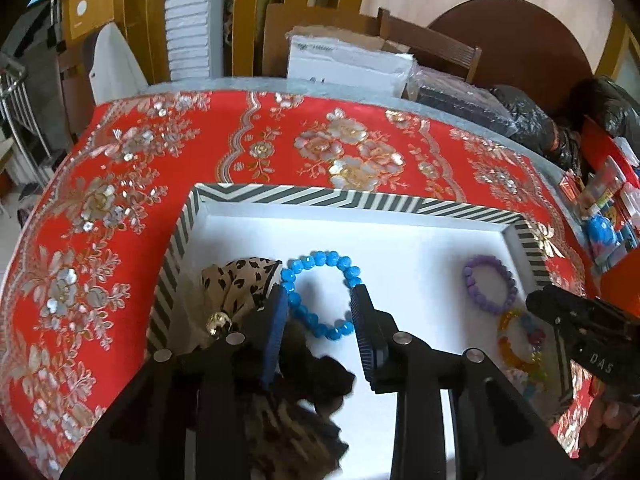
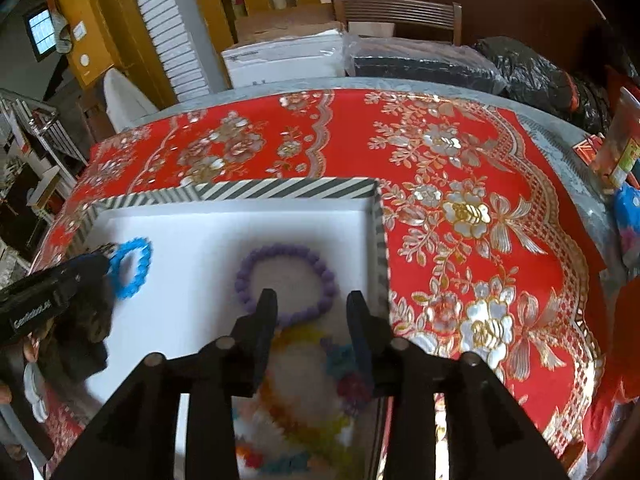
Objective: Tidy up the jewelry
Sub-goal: 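Open the left gripper to drop the blue bracelet while the right drops the purple one, then grasp the red satin bow with the left gripper while the right grasps a multicolour bead bracelet, then carry the red bow and bead bracelet over the white tray with both grippers, then open the right gripper to drop the bracelet while the left sets the red bow in the tray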
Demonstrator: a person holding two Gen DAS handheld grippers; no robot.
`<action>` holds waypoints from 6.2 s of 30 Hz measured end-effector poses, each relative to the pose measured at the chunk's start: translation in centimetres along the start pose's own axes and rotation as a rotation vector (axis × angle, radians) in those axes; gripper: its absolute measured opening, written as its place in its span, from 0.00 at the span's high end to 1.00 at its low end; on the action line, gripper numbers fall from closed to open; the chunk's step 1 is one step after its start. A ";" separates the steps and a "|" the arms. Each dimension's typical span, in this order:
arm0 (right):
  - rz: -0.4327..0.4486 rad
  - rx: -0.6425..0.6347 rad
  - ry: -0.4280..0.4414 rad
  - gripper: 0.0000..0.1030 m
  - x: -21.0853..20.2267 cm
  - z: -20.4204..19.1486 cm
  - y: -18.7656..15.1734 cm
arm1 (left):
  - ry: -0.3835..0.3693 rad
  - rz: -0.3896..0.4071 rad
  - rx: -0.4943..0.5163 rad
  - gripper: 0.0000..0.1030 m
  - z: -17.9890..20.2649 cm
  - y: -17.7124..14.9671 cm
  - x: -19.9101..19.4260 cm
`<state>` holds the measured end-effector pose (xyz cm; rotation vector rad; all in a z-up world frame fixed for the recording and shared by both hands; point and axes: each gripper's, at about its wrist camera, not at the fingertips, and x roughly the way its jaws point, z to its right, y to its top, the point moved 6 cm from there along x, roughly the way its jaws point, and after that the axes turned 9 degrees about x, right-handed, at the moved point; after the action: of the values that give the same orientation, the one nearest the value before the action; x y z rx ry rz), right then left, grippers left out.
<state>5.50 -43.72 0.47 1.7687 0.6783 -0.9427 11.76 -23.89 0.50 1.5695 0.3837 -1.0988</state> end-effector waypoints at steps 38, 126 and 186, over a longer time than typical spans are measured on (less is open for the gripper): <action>0.056 -0.061 0.066 0.46 -12.8 -2.3 -13.3 | 0.034 0.084 0.104 0.78 4.3 -11.4 -12.8; 0.156 -0.106 0.165 0.91 -16.6 -3.1 -9.6 | -0.103 0.051 0.173 0.96 6.4 -9.6 -10.9; -0.044 0.026 0.132 0.68 -4.8 -4.6 -9.1 | -0.151 -0.031 0.118 0.78 6.3 -1.7 0.2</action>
<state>-2.95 -36.27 0.98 1.8577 0.7949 -0.8729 7.80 -29.08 -0.27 1.5755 0.2458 -1.2753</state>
